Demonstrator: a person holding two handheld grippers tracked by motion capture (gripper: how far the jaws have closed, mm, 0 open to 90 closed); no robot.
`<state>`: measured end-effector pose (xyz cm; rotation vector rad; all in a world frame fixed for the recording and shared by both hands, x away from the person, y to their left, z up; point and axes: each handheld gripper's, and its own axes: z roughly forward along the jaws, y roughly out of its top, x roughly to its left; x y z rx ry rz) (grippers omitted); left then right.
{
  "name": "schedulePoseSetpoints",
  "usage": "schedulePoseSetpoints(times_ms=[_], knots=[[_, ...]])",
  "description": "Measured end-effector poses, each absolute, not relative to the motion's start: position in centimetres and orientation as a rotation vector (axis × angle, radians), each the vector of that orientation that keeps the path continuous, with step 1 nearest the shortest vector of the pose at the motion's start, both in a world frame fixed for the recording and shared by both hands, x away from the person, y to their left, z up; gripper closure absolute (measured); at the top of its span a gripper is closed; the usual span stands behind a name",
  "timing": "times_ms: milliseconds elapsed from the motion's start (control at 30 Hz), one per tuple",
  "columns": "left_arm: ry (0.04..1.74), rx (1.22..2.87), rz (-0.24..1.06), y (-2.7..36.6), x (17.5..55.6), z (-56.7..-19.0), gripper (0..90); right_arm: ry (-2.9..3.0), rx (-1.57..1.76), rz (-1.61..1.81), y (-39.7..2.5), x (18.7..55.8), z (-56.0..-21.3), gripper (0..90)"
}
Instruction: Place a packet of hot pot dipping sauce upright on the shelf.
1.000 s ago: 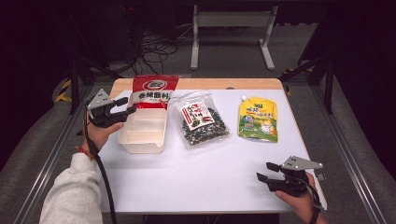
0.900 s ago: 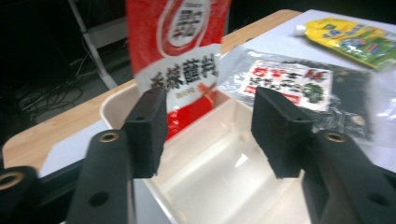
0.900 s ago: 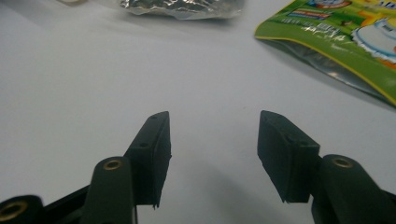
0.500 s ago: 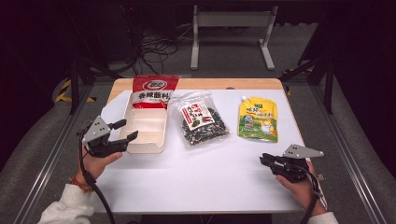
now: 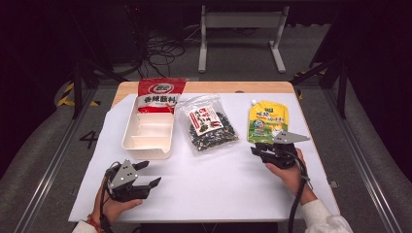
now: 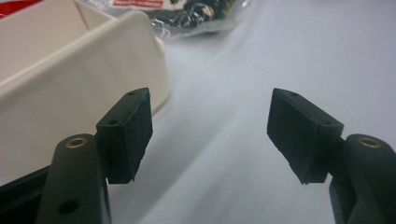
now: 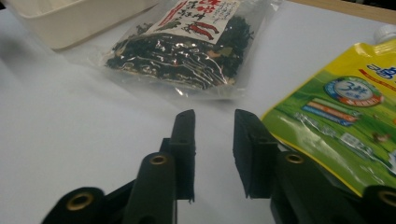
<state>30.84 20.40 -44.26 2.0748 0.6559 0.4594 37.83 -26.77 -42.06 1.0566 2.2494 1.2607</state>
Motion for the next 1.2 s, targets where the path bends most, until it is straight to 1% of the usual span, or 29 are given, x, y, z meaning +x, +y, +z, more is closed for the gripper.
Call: schedulePoseSetpoints(times_ms=[33, 167, 267, 433, 500, 600, 800, 833, 900, 1000, 1200], knots=[[0.655, 2.077, 0.440, 20.2, 31.0, -44.5, 30.9, 2.246, 1.077, 1.273, -26.3, 38.5, -42.2, 63.7], [0.648, 2.105, 0.413, 19.6, 31.2, -45.1, 29.8, 2.255, 1.107, 1.285, -24.8, 40.5, -42.5, 58.7], [0.630, 2.121, 0.411, 19.3, 31.2, -45.2, 29.0, 2.274, 1.123, 1.263, -23.8, 41.4, -43.0, 52.7], [0.614, 2.135, 0.396, 19.1, 31.4, -45.4, 28.1, 2.267, 1.161, 1.226, -23.0, 42.6, -43.7, 48.3], [0.610, 2.138, 0.390, 19.0, 31.4, -45.5, 27.9, 2.249, 1.189, 1.233, -23.1, 42.8, -43.7, 49.1], [0.610, 2.142, 0.382, 18.8, 31.5, -45.5, 27.7, 2.221, 1.243, 1.265, -23.3, 43.3, -43.8, 55.2], [0.602, 2.153, 0.378, 18.6, 31.6, -45.6, 26.8, 2.259, 1.280, 1.220, -22.8, 43.8, -44.6, 57.9], [0.600, 2.154, 0.374, 18.5, 31.7, -45.6, 26.6, 2.256, 1.282, 1.222, -22.8, 43.8, -44.6, 57.6], [0.598, 2.160, 0.373, 18.5, 31.7, -45.6, 26.0, 2.232, 1.305, 1.219, -23.1, 43.6, -44.4, 52.7], [0.597, 2.161, 0.370, 18.5, 31.7, -45.6, 24.8, 2.208, 1.352, 1.210, -23.6, 43.5, -44.4, 48.3], [0.583, 2.166, 0.352, 18.2, 31.7, -45.7, 24.5, 2.281, 1.388, 1.233, -22.8, 43.7, -45.3, 47.0]])
